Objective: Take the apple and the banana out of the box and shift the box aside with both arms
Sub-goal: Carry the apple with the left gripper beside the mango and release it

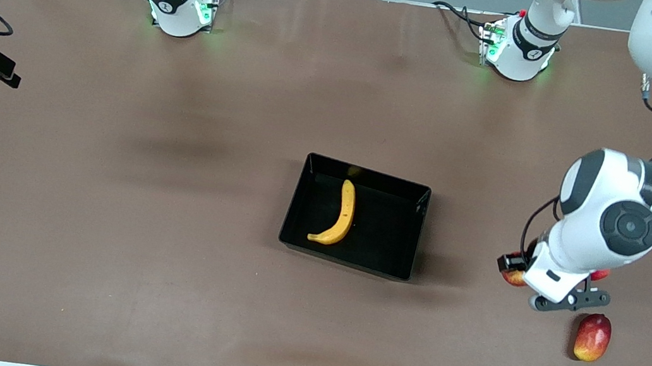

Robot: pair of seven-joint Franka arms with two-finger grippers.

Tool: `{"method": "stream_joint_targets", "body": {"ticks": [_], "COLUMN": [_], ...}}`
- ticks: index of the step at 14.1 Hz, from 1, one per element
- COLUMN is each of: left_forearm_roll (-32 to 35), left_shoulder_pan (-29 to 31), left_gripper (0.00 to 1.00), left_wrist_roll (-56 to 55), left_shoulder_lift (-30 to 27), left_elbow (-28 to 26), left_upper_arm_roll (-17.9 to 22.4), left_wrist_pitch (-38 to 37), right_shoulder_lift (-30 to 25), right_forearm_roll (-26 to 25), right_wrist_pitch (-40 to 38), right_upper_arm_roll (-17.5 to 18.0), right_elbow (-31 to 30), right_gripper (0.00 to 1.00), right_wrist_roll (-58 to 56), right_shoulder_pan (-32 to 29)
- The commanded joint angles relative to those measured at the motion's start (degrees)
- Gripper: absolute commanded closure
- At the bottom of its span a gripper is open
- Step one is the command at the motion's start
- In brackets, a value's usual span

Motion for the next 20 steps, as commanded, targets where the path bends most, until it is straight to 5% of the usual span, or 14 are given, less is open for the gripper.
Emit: {"method": "stream_joint_targets", "body": {"ticks": [1, 13, 14, 15, 16, 20], "left_forearm_roll": [2.7, 8.1, 8.0, 8.1, 8.0, 7.1], "left_shoulder_pan": [6.7, 10.2, 10.2, 10.2, 10.2, 9.8], "left_gripper": [1.0, 1.0, 0.9, 0.29, 0.0, 0.0], "left_wrist_roll": [5.2, 6.2, 6.2, 6.2, 6.3, 5.6], "left_shoulder_lift": [4.7, 13.5, 14.1, 14.2, 13.9, 11.1], "left_elbow": [0.6, 0.4, 0.6, 0.5, 0.5, 0.7], "left_upper_arm_roll": [-0.5, 3.6, 3.6, 3.6, 3.6, 0.8], "left_wrist_pitch": [6.0, 16.4, 16.5, 16.6, 16.6, 14.8], "right_shoulder_lift": [0.5, 0.5, 0.5, 0.5, 0.5, 0.5], "right_forearm_roll": [0.0, 0.0, 0.0, 0.0, 0.0, 0.0], "right_wrist_pitch": [-0.7, -0.7, -0.7, -0.7, -0.7, -0.6], "right_upper_arm_roll": [1.0, 1.0, 1.0, 1.0, 1.0, 1.0], "right_elbow": [1.0, 0.9, 0.9, 0.9, 0.9, 0.9], "right_gripper": [0.0, 0.0, 0.0, 0.0, 0.0, 0.0], "right_wrist_roll": [0.6, 0.6, 0.6, 0.6, 0.6, 0.6], "right_shoulder_pan": [-1.2, -1.3, -1.3, -1.3, -1.3, -1.4]}}
